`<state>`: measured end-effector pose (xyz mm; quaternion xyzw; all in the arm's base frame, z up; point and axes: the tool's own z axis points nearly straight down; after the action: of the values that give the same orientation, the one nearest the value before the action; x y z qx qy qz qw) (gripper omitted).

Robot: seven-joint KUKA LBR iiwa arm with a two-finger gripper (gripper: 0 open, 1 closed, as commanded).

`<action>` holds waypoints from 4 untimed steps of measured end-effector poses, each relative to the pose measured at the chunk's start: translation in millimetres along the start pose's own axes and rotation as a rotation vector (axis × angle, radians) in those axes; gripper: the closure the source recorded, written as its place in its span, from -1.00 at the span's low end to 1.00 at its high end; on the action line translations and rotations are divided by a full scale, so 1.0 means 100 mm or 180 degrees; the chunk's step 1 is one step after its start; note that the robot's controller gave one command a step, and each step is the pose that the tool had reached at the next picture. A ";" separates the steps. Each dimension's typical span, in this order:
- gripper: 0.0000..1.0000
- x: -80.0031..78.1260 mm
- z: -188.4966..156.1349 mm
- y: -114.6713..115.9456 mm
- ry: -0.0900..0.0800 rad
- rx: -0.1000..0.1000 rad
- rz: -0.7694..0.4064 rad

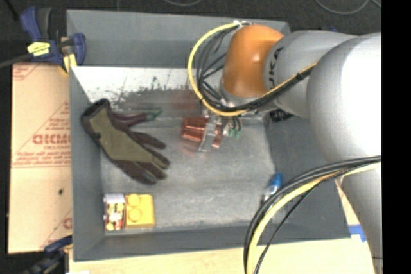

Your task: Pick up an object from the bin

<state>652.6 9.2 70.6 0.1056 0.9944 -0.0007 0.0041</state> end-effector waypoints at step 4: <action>1.00 0.00 0.00 0.00 0.0001 0.0004 -0.0019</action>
Offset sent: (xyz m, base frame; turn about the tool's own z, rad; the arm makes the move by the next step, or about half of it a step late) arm 0.0000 0.0000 0.0000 0.0000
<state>652.5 9.3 70.6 0.1027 0.9947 -0.0013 0.0039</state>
